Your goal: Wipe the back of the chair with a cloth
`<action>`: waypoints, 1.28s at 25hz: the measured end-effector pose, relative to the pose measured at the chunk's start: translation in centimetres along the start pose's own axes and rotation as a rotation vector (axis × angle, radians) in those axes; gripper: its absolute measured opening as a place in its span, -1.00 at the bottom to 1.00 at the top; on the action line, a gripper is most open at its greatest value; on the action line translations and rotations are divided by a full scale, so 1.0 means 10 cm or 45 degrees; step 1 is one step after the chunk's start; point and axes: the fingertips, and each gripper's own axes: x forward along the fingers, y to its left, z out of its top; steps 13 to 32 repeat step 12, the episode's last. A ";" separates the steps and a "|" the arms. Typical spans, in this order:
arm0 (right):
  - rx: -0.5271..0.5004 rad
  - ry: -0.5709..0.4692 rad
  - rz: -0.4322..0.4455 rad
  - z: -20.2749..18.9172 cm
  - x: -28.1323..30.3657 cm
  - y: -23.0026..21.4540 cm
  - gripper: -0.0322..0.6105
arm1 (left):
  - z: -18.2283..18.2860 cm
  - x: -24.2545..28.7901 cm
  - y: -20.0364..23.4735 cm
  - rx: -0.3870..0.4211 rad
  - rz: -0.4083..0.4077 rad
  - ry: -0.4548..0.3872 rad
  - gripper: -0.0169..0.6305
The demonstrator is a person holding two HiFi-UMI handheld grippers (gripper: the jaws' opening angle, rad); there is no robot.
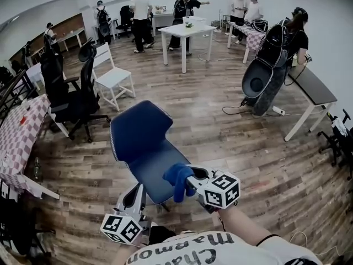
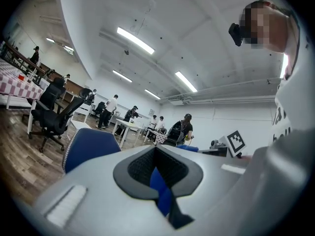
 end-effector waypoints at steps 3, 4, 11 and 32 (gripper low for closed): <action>-0.012 0.004 0.005 0.00 0.03 0.00 -0.76 | 0.01 0.00 0.02 -0.004 0.011 -0.001 -0.94; -0.010 0.006 0.005 0.00 0.04 0.00 -0.76 | 0.01 0.00 0.02 -0.005 0.014 -0.001 -0.94; -0.011 0.013 0.008 0.00 0.03 -0.03 -0.76 | 0.05 0.03 0.01 0.014 0.009 -0.011 -0.94; -0.012 0.013 0.009 0.00 0.03 -0.03 -0.76 | 0.06 0.03 0.01 0.014 0.009 -0.013 -0.94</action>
